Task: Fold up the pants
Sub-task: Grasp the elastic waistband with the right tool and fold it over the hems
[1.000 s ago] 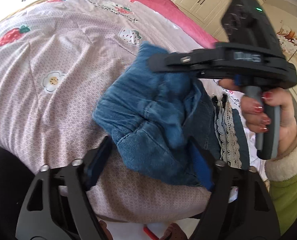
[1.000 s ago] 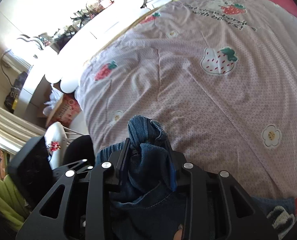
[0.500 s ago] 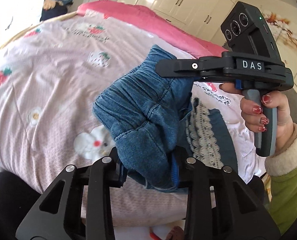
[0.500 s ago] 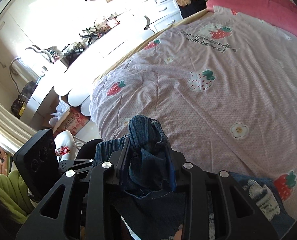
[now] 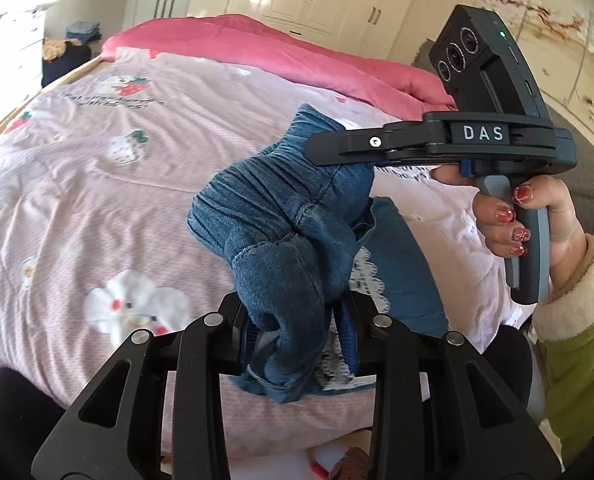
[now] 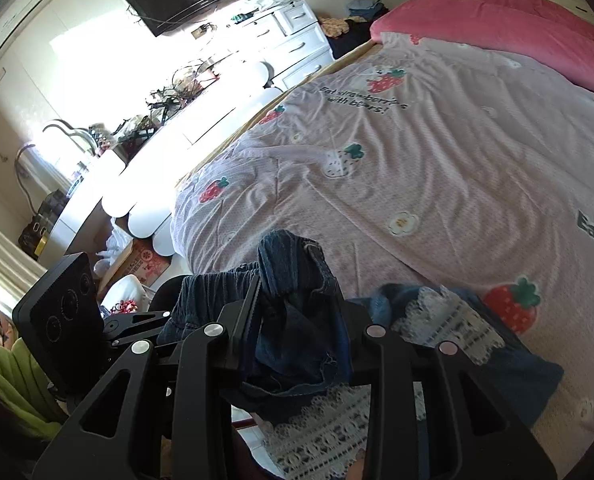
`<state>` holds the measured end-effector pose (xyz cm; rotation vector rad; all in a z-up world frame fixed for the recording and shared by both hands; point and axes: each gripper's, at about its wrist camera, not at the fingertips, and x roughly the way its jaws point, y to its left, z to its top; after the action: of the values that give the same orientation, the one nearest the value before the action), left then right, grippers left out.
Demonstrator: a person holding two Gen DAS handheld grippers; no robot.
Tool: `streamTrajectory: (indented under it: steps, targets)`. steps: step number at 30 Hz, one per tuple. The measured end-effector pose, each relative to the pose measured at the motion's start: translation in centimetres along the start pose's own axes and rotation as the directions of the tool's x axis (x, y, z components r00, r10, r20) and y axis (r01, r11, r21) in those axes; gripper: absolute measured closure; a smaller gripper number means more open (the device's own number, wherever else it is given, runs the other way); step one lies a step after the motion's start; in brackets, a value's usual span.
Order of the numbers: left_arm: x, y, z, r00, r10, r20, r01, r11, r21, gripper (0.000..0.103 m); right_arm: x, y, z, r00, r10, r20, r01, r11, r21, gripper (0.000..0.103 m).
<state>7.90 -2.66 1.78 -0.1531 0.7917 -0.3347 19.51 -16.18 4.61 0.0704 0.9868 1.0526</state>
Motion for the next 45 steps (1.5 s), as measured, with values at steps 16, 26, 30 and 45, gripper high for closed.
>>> streamTrajectory:
  steps: [16, 26, 30, 45]
  targets:
    - [4.0, -5.5, -0.7, 0.995, -0.015, -0.094, 0.025, 0.995, 0.101, 0.078, -2.6, -6.0, -4.9, 1.000, -0.004, 0.030, 0.001, 0.994, 0.105, 0.071]
    - [6.1, -7.7, -1.3, 0.990, -0.014, -0.137, 0.034, 0.988, 0.148, 0.078, -4.0, -7.7, -6.9, 0.999, -0.009, 0.046, 0.003, 0.991, 0.131, 0.070]
    - [6.8, -8.5, -1.6, 0.989, -0.016, -0.147, 0.041, 0.984, 0.171, 0.078, -4.4, -8.1, -7.7, 0.999, -0.018, 0.047, 0.011, 0.990, 0.142, 0.070]
    - [5.4, -10.7, -3.3, 0.976, -0.175, -0.130, 0.199, 0.957, 0.209, 0.037, -8.1, -8.8, -8.9, 0.987, -0.134, 0.086, 0.110, 0.966, 0.234, 0.049]
